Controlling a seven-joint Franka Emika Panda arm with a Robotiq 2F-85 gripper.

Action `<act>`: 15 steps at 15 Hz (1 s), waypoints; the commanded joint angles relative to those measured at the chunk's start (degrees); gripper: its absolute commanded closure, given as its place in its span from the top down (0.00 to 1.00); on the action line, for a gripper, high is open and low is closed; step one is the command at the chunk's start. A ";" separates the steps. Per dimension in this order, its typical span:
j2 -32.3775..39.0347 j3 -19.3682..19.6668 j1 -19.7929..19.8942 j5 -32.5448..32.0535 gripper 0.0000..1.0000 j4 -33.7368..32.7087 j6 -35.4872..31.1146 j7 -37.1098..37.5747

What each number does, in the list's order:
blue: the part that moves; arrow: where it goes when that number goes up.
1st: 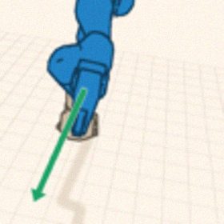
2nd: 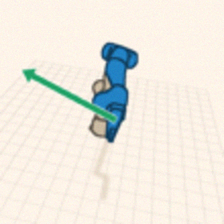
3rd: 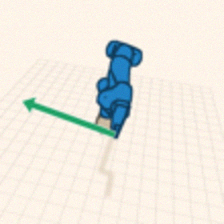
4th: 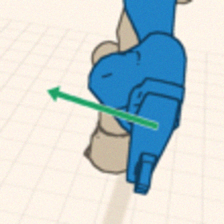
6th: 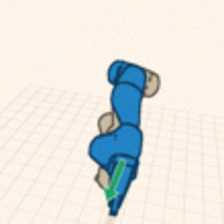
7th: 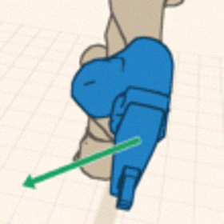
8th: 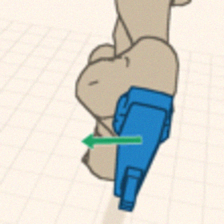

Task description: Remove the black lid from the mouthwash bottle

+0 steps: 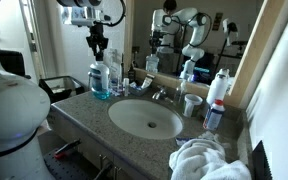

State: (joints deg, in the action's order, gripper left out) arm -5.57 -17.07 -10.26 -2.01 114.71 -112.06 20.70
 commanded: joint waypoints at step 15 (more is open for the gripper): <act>-2.91 1.54 -0.18 -3.17 0.20 -4.75 3.33 1.48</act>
State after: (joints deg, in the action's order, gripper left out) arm -7.26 -16.05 -10.25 -3.60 111.24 -110.87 20.70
